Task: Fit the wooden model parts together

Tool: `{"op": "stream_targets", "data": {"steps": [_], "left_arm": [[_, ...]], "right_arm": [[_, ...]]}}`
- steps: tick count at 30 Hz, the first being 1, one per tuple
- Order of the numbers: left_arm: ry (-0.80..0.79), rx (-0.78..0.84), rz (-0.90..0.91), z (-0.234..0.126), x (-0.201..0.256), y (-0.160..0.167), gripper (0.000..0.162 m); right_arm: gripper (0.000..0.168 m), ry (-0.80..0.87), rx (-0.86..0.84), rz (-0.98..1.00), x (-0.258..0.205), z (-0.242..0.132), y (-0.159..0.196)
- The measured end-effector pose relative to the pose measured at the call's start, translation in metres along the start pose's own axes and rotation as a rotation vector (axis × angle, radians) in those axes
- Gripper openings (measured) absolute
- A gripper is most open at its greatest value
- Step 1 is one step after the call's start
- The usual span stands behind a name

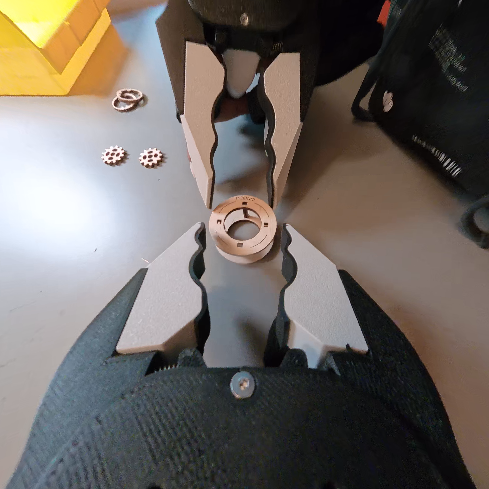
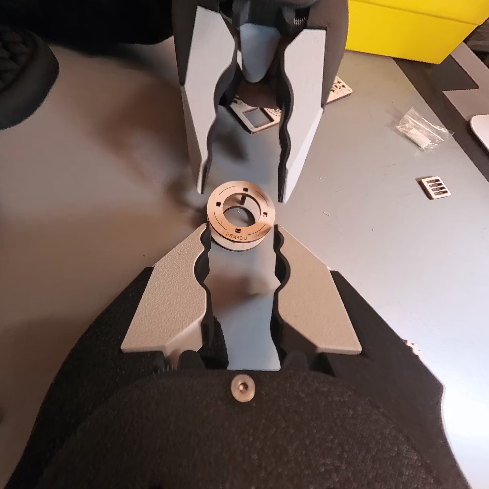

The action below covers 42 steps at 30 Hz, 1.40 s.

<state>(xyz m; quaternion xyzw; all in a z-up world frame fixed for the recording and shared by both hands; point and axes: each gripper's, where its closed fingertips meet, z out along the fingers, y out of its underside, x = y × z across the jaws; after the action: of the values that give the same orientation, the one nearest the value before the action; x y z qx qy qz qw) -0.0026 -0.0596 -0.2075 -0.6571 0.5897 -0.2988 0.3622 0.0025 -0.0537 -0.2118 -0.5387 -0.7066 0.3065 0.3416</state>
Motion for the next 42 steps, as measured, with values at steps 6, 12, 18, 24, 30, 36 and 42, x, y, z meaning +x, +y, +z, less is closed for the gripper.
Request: {"op": "stream_targets", "data": {"steps": [6, 12, 18, 24, 30, 36, 42], "left_arm": [[-0.012, -0.011, -0.03, 0.006, 0.001, 0.001, 0.053], [-0.019, -0.011, -0.004, 0.009, 0.001, 0.0, 0.046], [-0.008, 0.023, -0.002, 0.005, 0.003, -0.006, 0.051], [-0.016, -0.021, -0.063, 0.008, -0.004, 0.006, 0.072], [-0.006, -0.034, -0.064, 0.011, -0.004, 0.006, 0.06], [-0.013, -0.045, -0.046, 0.013, -0.003, 0.006, 0.054], [-0.008, -0.047, -0.037, 0.013, -0.001, 0.006, 0.054]], "right_arm": [[0.045, -0.02, 0.012, 0.031, -0.002, -0.001, -0.002], [0.041, -0.015, 0.014, 0.013, -0.003, -0.001, -0.003], [0.041, -0.02, 0.021, 0.009, -0.003, -0.003, -0.004], [0.045, -0.031, 0.011, 0.053, 0.0, -0.004, 0.0], [0.044, -0.037, -0.005, 0.05, -0.001, -0.002, 0.003], [0.044, -0.052, 0.001, 0.082, -0.001, -0.001, 0.003], [0.042, -0.058, -0.004, 0.08, -0.002, -0.002, 0.003]]}}
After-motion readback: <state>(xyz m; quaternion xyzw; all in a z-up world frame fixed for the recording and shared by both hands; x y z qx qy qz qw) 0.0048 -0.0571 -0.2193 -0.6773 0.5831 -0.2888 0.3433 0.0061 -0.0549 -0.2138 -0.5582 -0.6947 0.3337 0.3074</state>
